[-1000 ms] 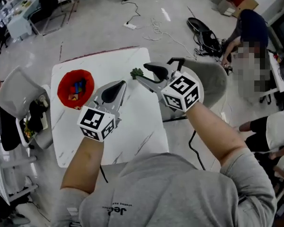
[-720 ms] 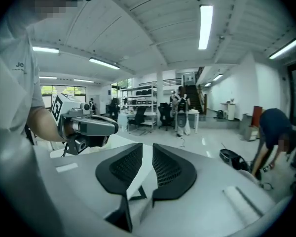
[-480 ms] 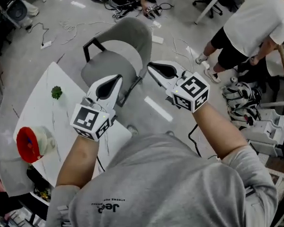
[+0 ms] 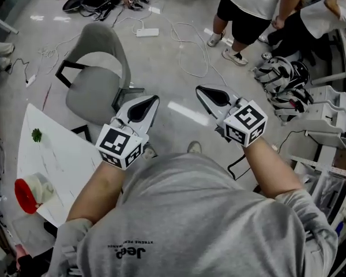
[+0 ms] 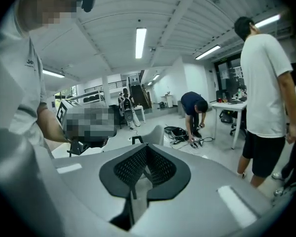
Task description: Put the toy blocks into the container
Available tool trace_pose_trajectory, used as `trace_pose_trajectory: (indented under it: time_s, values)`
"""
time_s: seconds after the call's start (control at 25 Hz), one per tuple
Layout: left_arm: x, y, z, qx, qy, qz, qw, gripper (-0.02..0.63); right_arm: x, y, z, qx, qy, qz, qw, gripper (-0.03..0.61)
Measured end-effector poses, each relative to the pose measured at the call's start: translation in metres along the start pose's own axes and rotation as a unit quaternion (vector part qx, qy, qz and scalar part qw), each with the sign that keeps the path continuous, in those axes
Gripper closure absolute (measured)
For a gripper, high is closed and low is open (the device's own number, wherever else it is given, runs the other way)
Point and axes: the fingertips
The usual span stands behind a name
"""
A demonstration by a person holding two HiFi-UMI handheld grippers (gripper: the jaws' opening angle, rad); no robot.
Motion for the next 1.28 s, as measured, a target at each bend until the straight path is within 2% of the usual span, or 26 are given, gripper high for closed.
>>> trace_pose_trajectory:
  time_s: [0.24,0.44,0.84,1.28]
  values:
    - [-0.015,0.063,-0.053,-0.006,-0.005,0.021,0.9997,0.563,-0.047,-0.063,-0.049,-0.004,0.035,0.010,0.999,0.577]
    - [-0.019,0.070,-0.062,0.004,-0.019,0.015,0.9997,0.563,-0.058,-0.075,-0.056,0.003,0.040,0.006,0.999,0.577]
    - [0.001,0.045,-0.036,-0.014,0.010,0.015,0.9997,0.564,-0.038,-0.068,-0.050,-0.045,0.053,-0.020,0.997,0.577]
    - [0.014,0.020,-0.028,-0.001,0.010,-0.005,0.9999,0.563,-0.011,-0.054,-0.034,-0.028,0.041,-0.030,0.998,0.577]
Point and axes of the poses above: the fingertips, and each gripper's own axes: y forward along the fingers, z to its left, x out of its top, and after that the axes turned 10 degrees about -x, right-handed
